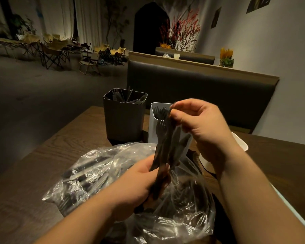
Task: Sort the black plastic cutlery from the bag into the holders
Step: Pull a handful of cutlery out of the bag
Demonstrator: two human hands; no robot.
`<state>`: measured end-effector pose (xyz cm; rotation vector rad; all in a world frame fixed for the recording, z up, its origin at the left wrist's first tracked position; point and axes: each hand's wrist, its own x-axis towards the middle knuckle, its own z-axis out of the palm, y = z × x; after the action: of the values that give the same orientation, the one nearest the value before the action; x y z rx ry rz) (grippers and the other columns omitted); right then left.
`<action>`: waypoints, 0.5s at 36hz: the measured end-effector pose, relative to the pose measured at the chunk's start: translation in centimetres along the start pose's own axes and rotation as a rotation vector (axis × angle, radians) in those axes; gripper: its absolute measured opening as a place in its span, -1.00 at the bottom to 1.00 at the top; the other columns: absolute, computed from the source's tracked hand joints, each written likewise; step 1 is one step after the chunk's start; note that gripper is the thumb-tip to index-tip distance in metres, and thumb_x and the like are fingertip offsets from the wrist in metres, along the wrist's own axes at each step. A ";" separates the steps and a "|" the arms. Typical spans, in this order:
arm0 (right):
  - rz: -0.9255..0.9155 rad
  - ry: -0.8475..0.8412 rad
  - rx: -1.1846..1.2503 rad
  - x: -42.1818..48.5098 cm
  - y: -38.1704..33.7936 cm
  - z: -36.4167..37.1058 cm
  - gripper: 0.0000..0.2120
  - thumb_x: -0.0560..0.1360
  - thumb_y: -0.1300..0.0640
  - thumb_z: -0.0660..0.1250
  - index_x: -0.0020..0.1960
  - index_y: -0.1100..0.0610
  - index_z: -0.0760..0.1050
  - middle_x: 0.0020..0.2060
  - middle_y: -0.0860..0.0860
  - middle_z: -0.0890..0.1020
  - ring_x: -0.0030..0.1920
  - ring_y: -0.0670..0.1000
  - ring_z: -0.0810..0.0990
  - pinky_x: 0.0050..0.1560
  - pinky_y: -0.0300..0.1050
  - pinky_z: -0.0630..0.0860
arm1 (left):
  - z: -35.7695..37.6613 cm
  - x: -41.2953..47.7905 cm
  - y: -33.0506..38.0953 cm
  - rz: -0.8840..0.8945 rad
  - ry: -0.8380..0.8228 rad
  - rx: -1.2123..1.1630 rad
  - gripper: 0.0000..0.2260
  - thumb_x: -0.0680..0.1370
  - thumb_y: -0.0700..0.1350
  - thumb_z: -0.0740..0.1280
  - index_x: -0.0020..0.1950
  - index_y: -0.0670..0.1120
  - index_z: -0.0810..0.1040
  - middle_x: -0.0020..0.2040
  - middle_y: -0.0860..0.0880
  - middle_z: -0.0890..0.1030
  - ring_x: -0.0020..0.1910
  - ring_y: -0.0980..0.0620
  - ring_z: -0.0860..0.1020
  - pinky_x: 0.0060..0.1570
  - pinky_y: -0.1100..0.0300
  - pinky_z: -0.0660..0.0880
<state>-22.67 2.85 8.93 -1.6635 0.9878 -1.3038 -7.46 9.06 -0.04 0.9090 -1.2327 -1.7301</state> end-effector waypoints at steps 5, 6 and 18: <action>0.028 0.016 -0.003 0.3 1.0 0.2 -0.84 0.48 0.29 0.44 -0.01 0.07 0.68 -0.17 -0.04 0.74 -0.11 -0.13 0.71 -0.21 -0.35 0.56 | -0.2 0.1 -0.2 0.015 -0.027 -0.018 -0.90 0.59 -0.04 0.30 0.04 -0.02 0.57 -0.28 -0.06 0.44 -0.47 0.10 0.34 -0.52 0.28 0.28; 0.053 0.010 -0.002 0.3 1.2 0.3 -0.84 0.48 0.28 0.44 0.01 0.07 0.68 -0.15 -0.03 0.75 -0.09 -0.10 0.72 -0.19 -0.32 0.58 | -0.2 0.1 -0.3 0.029 -0.025 -0.015 -0.91 0.61 -0.06 0.29 0.04 0.01 0.58 -0.27 -0.06 0.44 -0.47 0.11 0.35 -0.53 0.28 0.28; 0.025 -0.058 -0.118 0.7 1.7 0.0 -0.91 0.50 0.23 0.45 -0.02 0.09 0.66 -0.16 -0.05 0.73 -0.09 -0.14 0.70 -0.15 -0.35 0.57 | -0.1 0.1 -0.2 -0.021 0.003 0.066 -0.91 0.65 -0.09 0.27 0.05 -0.10 0.48 -0.27 -0.05 0.40 -0.44 0.08 0.26 -0.51 0.26 0.18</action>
<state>-22.70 1.52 7.60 -1.7623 1.0649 -1.1942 -7.40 9.00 -0.27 0.9659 -1.2890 -1.7123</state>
